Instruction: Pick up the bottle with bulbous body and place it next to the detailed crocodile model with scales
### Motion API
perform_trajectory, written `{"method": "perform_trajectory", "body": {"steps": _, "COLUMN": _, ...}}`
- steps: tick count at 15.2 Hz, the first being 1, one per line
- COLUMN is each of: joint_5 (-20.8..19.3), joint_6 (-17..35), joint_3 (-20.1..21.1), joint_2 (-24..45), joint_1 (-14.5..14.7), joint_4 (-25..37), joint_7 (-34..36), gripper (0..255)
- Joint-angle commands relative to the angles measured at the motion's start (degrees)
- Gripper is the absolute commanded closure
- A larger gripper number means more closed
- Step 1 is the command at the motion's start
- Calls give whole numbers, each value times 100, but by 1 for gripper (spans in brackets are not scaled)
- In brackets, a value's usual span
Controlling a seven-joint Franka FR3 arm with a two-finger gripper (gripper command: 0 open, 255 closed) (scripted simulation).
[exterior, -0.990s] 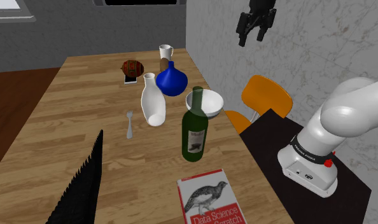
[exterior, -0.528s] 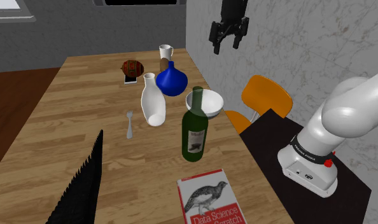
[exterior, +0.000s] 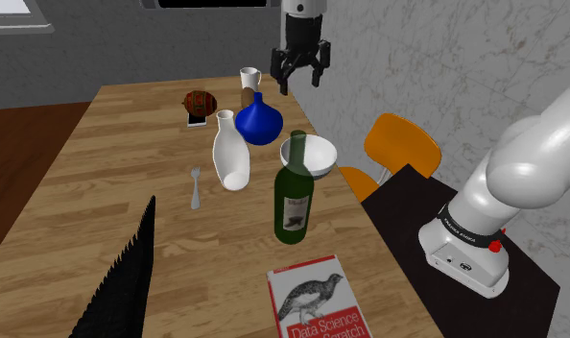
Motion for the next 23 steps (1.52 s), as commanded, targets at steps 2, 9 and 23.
{"method": "perform_trajectory", "body": {"steps": 2, "joint_5": -112, "joint_6": 58, "joint_3": 203, "joint_2": 634, "joint_1": 81, "joint_4": 544, "joint_7": 370, "gripper": 0}}
{"method": "perform_trajectory", "body": {"steps": 9, "joint_5": -557, "joint_6": 55, "joint_3": 508, "joint_2": 2163, "joint_1": 413, "joint_4": 1963, "joint_7": 1173, "gripper": 0}}
{"method": "perform_trajectory", "body": {"steps": 23, "joint_5": -984, "joint_6": 354, "joint_3": 530, "joint_2": 3486, "joint_1": 831, "joint_4": 2888, "joint_7": 1694, "gripper": 0}}
